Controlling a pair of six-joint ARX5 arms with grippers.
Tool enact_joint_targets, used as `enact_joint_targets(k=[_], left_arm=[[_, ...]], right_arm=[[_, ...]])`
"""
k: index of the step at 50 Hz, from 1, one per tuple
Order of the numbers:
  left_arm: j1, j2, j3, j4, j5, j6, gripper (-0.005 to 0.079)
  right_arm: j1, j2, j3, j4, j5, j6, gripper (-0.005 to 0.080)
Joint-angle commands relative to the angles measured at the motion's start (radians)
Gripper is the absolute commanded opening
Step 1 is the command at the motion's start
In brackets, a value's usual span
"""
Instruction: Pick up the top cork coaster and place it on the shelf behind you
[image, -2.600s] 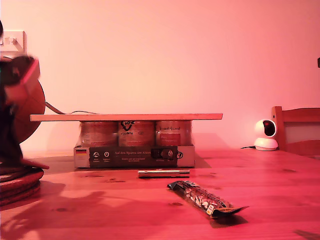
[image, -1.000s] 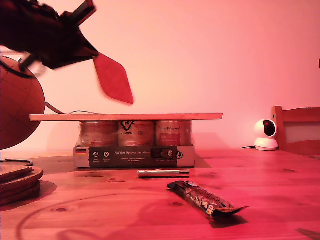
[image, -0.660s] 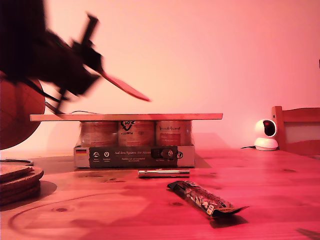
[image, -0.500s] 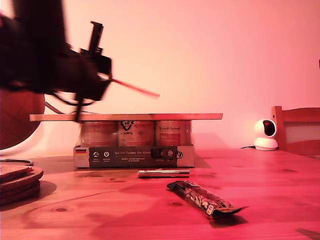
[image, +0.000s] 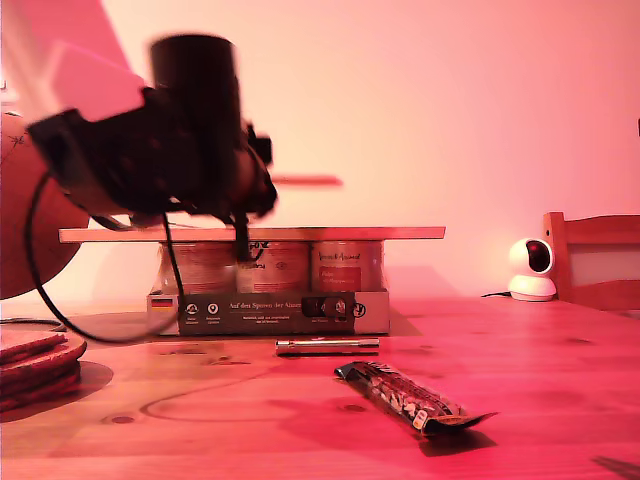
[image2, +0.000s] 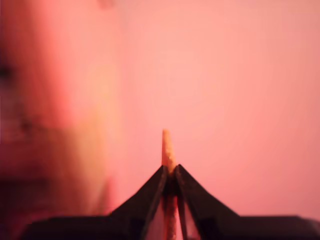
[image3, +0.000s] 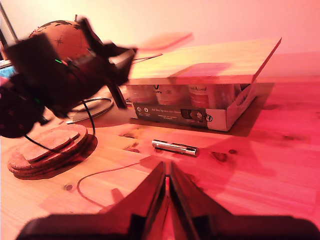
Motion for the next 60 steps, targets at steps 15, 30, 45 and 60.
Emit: enact_joint_targets(k=[15,30,45,60], left_arm=[[-0.003,0.013,0.016,-0.128,-0.058,-0.031,-0.0024],[-0.002,0.013,0.040,-0.218,-0.083,-0.035,-0.0024],[0.003,0.013,0.103,-0.281,-0.082,-0.035,0.0275],[0.002,0.013,0.107,-0.290,0.017,-0.024,0.0318]], right_arm=[[0.004,-0.006,0.013,0.006,-0.003,0.004,-0.0012],[0.004,-0.006,0.013,0.005,-0.011,0.005,-0.0012],[0.004,-0.006,0.013,0.005,-0.011,0.005,-0.0012],[0.004,-0.006,0.013,0.006,-0.011,0.005,-0.0012]])
